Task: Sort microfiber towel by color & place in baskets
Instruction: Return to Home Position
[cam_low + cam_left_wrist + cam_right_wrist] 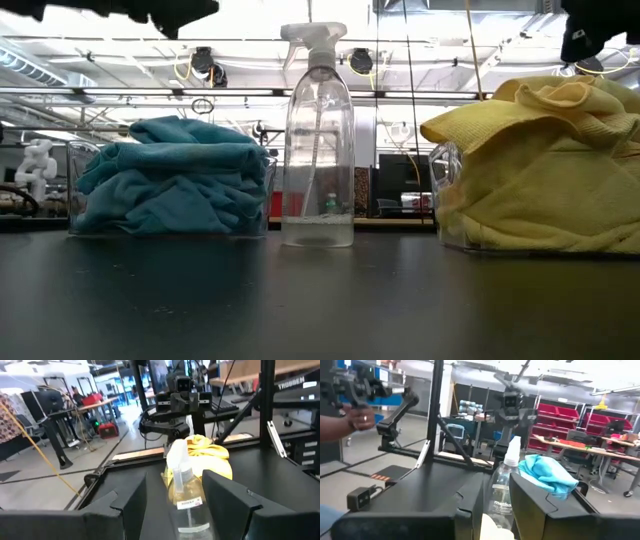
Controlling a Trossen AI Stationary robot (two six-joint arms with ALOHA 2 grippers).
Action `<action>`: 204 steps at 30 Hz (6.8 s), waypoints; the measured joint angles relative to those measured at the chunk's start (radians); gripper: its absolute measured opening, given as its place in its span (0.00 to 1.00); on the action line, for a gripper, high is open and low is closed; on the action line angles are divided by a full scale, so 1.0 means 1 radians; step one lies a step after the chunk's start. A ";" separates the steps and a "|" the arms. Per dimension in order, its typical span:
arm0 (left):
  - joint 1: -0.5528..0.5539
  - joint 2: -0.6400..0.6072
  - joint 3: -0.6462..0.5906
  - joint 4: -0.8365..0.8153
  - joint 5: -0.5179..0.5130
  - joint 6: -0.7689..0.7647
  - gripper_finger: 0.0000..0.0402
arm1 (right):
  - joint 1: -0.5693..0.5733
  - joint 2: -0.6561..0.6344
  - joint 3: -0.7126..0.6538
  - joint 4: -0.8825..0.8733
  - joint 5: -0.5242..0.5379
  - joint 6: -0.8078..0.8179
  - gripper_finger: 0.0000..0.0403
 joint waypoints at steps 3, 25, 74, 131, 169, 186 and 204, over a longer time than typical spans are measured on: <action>0.008 -0.069 -0.088 0.049 0.000 -0.010 0.49 | -0.016 -0.003 0.000 -0.003 0.001 -0.012 0.21; 0.066 -0.395 -0.484 0.238 -0.050 -0.157 0.49 | -0.165 -0.004 -0.209 0.073 -0.026 0.094 0.21; 0.066 -0.397 -0.486 0.224 -0.102 -0.207 0.49 | -0.185 -0.002 -0.219 0.103 -0.099 0.095 0.21; 0.066 -0.397 -0.487 0.224 -0.101 -0.207 0.49 | -0.185 -0.001 -0.219 0.103 -0.099 0.095 0.21; 0.066 -0.397 -0.487 0.224 -0.101 -0.207 0.49 | -0.184 -0.001 -0.219 0.103 -0.099 0.095 0.21; 0.066 -0.397 -0.487 0.224 -0.101 -0.207 0.49 | -0.184 -0.001 -0.219 0.103 -0.099 0.095 0.21; 0.066 -0.397 -0.487 0.224 -0.101 -0.207 0.49 | -0.184 -0.001 -0.218 0.103 -0.099 0.095 0.21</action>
